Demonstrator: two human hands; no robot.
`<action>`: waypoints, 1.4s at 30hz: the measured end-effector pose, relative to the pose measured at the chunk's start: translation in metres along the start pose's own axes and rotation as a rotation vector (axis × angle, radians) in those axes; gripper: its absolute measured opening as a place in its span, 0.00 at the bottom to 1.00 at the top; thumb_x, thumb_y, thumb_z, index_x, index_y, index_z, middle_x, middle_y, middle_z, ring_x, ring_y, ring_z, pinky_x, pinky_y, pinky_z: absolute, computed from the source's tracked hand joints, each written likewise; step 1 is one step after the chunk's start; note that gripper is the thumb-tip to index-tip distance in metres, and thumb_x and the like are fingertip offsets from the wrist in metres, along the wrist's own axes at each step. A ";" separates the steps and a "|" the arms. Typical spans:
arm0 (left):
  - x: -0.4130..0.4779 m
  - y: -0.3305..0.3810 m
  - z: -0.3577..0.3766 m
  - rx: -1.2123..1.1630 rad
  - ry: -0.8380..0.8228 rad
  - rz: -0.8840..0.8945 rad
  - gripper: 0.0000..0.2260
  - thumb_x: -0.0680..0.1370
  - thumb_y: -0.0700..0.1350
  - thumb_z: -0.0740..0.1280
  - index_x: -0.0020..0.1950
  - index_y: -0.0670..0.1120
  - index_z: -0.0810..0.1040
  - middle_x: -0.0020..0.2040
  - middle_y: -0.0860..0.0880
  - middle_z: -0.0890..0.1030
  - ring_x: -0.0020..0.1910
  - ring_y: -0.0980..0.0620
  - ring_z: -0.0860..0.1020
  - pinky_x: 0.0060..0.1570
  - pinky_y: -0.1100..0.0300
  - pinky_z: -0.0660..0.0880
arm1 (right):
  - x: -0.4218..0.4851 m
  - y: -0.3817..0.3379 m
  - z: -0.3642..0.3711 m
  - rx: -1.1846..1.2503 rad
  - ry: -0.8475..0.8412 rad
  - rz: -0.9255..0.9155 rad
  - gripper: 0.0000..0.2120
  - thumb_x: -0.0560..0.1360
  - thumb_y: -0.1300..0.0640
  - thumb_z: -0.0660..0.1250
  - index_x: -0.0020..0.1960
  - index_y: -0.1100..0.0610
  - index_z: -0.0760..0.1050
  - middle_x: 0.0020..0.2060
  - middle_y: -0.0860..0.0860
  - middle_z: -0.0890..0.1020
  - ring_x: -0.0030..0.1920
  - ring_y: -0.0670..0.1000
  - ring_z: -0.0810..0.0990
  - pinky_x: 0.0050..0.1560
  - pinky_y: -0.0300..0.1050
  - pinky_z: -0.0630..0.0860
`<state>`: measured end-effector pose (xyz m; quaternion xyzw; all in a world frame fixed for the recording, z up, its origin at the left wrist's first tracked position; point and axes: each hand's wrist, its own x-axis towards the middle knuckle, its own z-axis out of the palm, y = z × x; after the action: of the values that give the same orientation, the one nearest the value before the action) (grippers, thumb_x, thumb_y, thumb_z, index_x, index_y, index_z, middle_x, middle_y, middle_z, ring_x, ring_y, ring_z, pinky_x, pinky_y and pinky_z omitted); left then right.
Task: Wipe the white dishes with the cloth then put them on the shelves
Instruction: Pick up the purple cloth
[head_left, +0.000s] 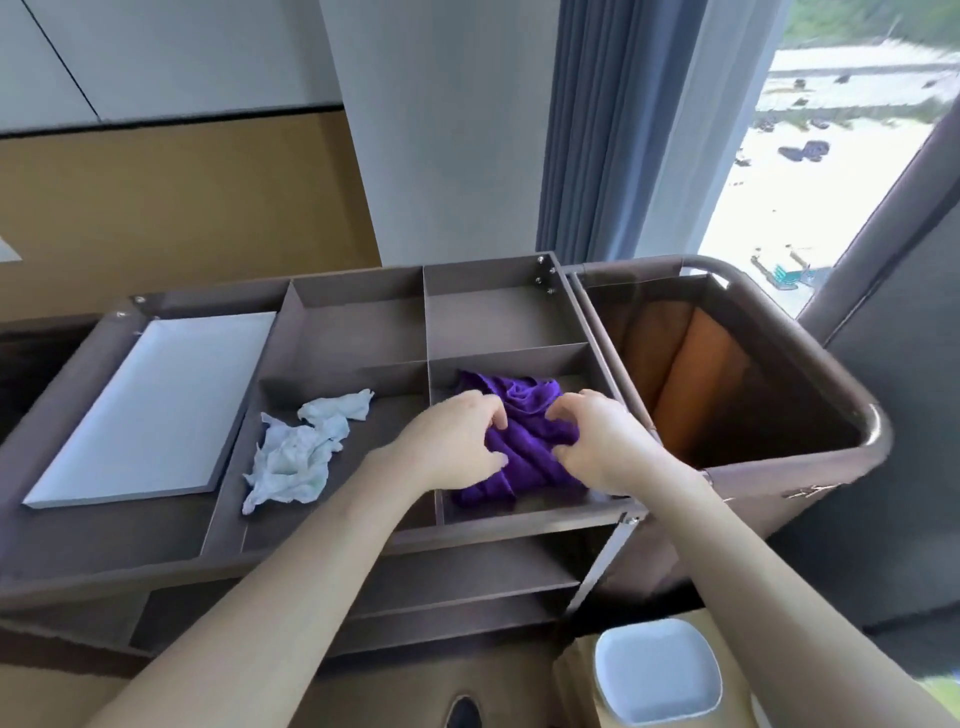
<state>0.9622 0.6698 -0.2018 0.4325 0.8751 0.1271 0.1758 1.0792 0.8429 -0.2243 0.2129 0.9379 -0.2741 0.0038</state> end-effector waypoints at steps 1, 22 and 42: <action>0.005 -0.003 0.005 0.086 -0.053 0.039 0.20 0.76 0.54 0.74 0.66 0.52 0.76 0.62 0.54 0.75 0.56 0.55 0.74 0.52 0.55 0.74 | 0.005 -0.001 0.005 -0.073 -0.072 -0.054 0.24 0.72 0.54 0.74 0.67 0.47 0.76 0.63 0.46 0.74 0.66 0.52 0.72 0.62 0.43 0.72; 0.051 0.006 -0.050 -0.038 0.093 0.183 0.11 0.67 0.52 0.66 0.41 0.53 0.64 0.40 0.53 0.80 0.39 0.48 0.77 0.35 0.53 0.69 | 0.006 -0.011 -0.022 0.115 0.319 -0.012 0.16 0.70 0.49 0.62 0.56 0.46 0.80 0.46 0.42 0.83 0.46 0.47 0.81 0.49 0.45 0.80; -0.050 0.284 0.028 -0.865 -0.307 0.709 0.16 0.80 0.30 0.68 0.42 0.47 0.69 0.30 0.53 0.75 0.28 0.55 0.68 0.26 0.62 0.64 | -0.365 0.089 -0.111 0.831 0.809 0.264 0.19 0.62 0.42 0.78 0.50 0.48 0.84 0.44 0.49 0.87 0.43 0.47 0.85 0.45 0.38 0.80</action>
<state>1.2047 0.8001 -0.1111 0.6016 0.5098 0.4598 0.4083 1.4592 0.8221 -0.1305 0.3988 0.6447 -0.5124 -0.4034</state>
